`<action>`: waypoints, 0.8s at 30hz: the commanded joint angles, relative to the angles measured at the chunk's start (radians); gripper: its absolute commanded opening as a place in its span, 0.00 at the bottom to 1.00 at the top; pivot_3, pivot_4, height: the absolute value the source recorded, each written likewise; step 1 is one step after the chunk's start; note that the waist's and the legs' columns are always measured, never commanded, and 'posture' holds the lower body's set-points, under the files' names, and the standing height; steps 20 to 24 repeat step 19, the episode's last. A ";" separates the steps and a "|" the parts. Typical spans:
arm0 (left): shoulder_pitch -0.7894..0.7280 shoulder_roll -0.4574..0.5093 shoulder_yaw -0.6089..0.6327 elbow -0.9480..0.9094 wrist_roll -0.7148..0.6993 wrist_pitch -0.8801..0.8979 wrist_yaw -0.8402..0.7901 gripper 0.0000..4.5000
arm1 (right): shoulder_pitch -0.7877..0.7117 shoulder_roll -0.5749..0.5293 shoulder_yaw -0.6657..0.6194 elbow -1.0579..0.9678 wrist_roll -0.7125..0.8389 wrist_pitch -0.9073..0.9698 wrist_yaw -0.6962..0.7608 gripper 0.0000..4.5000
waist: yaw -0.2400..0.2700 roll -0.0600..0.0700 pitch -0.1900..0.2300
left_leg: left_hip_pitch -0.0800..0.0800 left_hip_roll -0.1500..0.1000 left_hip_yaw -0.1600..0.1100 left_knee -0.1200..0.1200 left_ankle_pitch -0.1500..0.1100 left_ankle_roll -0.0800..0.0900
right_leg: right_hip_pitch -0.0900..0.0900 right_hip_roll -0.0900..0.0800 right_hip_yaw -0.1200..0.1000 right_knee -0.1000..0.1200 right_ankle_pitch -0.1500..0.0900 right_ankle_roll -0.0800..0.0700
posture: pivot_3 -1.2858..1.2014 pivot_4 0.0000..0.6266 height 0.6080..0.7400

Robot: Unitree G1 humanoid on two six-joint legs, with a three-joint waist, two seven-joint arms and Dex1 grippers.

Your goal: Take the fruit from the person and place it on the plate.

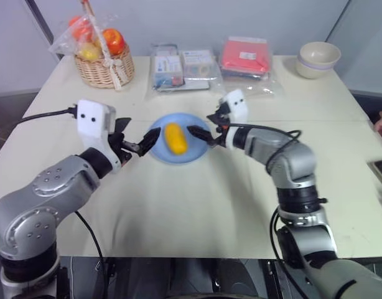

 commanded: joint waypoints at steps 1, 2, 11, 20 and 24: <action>-0.014 0.016 0.003 -0.010 -0.005 -0.030 -0.018 1.00 | 0.017 -0.115 -0.074 -0.200 0.090 0.049 0.066 0.99 | 0.002 0.000 0.000 | 0.000 0.000 0.000 0.000 0.000 0.000 | 0.000 0.000 0.000 0.000 0.000 0.000 | 0.52 0.24 1.00; -0.015 0.019 0.000 -0.009 -0.007 -0.032 -0.025 1.00 | 0.033 -0.152 -0.090 -0.234 0.110 0.057 0.087 0.99 | 0.002 0.000 0.000 | 0.000 0.000 0.000 0.000 -0.001 0.001 | 0.000 0.000 0.000 -0.001 0.000 0.000 | 0.52 0.24 1.00; -0.033 0.036 -0.002 0.004 -0.015 -0.043 -0.034 1.00 | 0.186 -0.468 -0.319 -0.412 0.324 0.070 0.282 0.99 | 0.001 0.000 0.000 | 0.000 0.000 0.000 0.000 -0.003 0.006 | 0.001 0.000 0.000 -0.001 0.000 0.000 | 0.52 0.24 1.00; -0.030 0.036 -0.007 -0.002 -0.032 -0.047 -0.036 1.00 | 0.354 -0.599 -0.457 -0.459 0.422 0.056 0.329 0.99 | 0.007 -0.001 0.001 | 0.000 0.001 0.000 0.000 -0.004 0.007 | 0.002 0.000 0.000 -0.002 0.000 0.000 | 0.52 0.24 1.00; -0.030 0.036 -0.007 -0.002 -0.032 -0.047 -0.036 1.00 | 0.354 -0.599 -0.457 -0.459 0.422 0.056 0.329 0.99 | 0.007 -0.001 0.001 | 0.000 0.001 0.000 0.000 -0.004 0.007 | 0.002 0.000 0.000 -0.002 0.000 0.000 | 0.52 0.24 1.00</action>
